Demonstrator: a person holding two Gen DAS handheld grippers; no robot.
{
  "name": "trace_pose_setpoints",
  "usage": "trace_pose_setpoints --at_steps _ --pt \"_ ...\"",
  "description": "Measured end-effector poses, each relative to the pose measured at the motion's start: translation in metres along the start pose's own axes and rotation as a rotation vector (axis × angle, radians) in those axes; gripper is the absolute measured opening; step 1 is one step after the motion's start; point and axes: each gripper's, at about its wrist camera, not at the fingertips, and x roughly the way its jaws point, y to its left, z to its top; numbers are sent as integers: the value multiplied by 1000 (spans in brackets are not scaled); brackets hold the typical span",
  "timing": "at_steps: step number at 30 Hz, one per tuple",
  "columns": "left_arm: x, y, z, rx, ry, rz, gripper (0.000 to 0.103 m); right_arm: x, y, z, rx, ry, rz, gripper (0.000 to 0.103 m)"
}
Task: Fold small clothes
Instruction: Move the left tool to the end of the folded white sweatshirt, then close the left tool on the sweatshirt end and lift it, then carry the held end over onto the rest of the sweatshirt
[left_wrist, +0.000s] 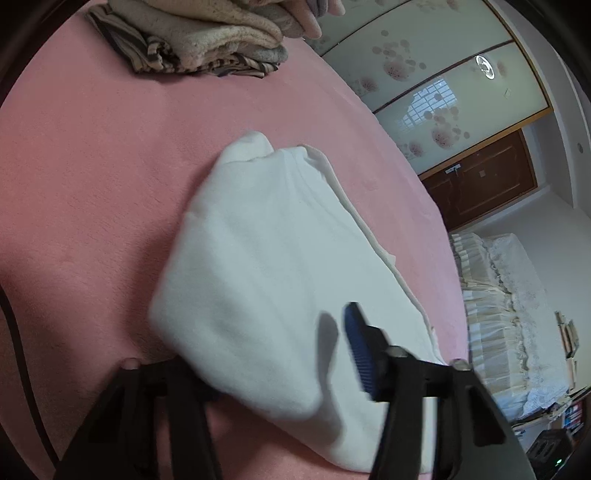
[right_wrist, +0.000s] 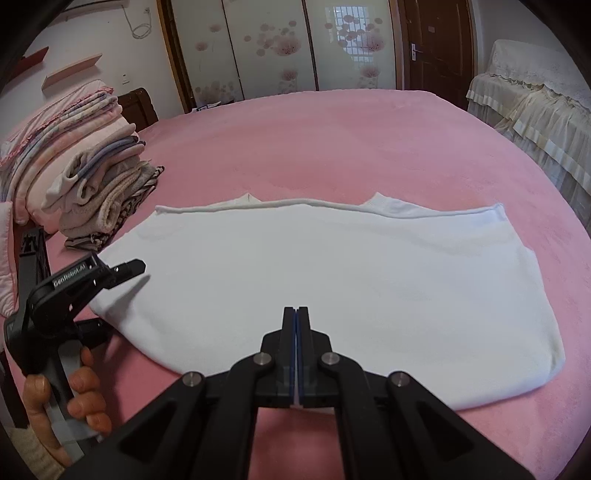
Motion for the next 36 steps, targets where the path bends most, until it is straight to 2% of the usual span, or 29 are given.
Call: trace_pose_setpoints --at_steps 3,6,11,15,20,26,32,36 --pt "-2 -10 4 64 -16 32 21 9 7 8 10 3 8 0" --pt "-7 -31 4 143 -56 51 18 20 17 14 4 0 20 0" --pt "-16 -57 8 238 -96 52 17 41 24 11 13 37 14 0" --pt "-19 -67 12 273 -100 51 16 52 26 1 0 82 2 0" --pt "-28 -75 8 327 -103 92 16 54 24 -3 -7 93 -1 0" --pt "-45 -92 -1 391 -106 76 16 57 26 -7 -20 104 -16 0" --pt "-60 -139 -18 518 -125 42 15 44 10 -3 59 109 40 0" --pt "-59 -171 -32 579 -109 5 15 10 -19 2 94 38 17 0"
